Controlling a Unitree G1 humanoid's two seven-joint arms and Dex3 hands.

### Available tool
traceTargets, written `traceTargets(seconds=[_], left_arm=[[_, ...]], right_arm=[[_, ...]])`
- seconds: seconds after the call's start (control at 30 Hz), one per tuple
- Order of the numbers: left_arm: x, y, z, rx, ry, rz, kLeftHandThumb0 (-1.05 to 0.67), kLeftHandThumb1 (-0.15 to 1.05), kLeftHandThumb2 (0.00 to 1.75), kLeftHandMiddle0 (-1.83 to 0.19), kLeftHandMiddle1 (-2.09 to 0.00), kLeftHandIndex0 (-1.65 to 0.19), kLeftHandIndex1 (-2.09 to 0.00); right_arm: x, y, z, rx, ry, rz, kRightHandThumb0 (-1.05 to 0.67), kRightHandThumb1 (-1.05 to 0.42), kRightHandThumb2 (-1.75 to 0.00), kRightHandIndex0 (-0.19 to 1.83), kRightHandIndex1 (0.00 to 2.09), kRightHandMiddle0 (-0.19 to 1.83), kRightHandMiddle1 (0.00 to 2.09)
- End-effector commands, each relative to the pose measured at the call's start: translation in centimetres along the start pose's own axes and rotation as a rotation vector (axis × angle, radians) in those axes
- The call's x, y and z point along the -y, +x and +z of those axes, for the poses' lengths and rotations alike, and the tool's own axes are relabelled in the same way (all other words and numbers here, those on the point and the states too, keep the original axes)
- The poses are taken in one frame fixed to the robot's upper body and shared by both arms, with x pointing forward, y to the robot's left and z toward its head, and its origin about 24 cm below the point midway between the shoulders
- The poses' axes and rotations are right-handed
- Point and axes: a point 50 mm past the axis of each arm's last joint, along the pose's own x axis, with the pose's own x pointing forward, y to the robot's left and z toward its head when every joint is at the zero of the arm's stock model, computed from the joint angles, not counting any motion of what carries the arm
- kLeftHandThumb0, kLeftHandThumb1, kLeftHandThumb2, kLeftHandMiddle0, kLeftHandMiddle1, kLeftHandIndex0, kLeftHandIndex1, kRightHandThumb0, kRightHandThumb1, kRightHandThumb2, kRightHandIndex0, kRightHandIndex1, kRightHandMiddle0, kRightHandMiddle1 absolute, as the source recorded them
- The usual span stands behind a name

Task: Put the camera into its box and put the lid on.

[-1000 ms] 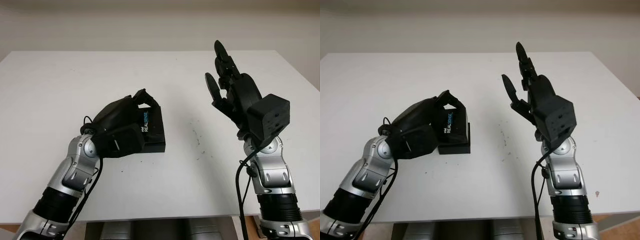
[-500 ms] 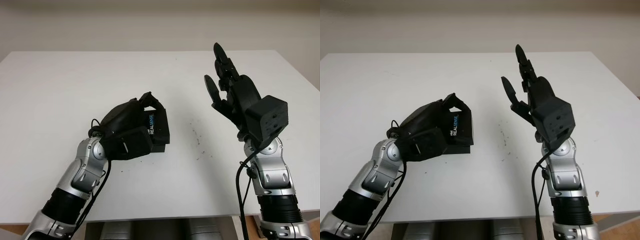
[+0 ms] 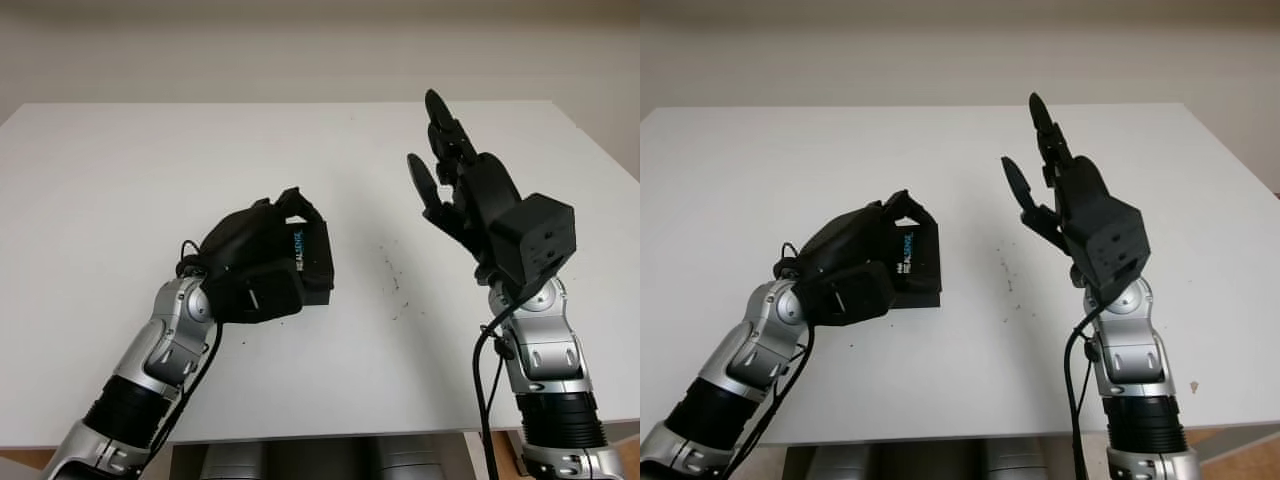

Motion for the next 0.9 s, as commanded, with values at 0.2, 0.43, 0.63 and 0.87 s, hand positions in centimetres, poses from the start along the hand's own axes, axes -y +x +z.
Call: traceTargets(seconds=[0.2,0.43,0.63,0.87], left_arm=[[-0.67,0.05,-0.09,-0.002,0.019,0.008,-0.23,1.05,0.11,-0.15,-1.67,-0.08,-1.46],[-0.48,0.02,-0.14,-0.010,0.003,-0.005,-0.24,1.05,0.13,-0.13,-1.70,-0.08,-1.45],[-0.27,-0.03,0.14,0.007,0.047,0.004,-0.27,1.05,0.10,-0.08,-1.40,-0.02,-1.31],[-0.12,0.10,0.40,0.029,-0.018,-0.006,-0.28,1.05,0.12,0.00,-1.30,0.01,-1.19]], right_arm=[[0.23,0.10,0.29,0.021,-0.006,-0.001,-0.78,-1.05,-0.53,-0.05,0.05,-0.03,0.05],[0.18,0.14,0.38,0.018,-0.005,0.003,-0.77,-1.05,-0.53,-0.05,0.05,-0.03,0.05],[0.19,0.10,0.43,0.010,-0.022,0.002,-0.77,-1.05,-0.53,-0.05,0.05,-0.02,0.05],[0.11,0.07,0.42,0.013,-0.005,0.005,-0.77,-1.05,-0.53,-0.06,0.05,-0.03,0.05]])
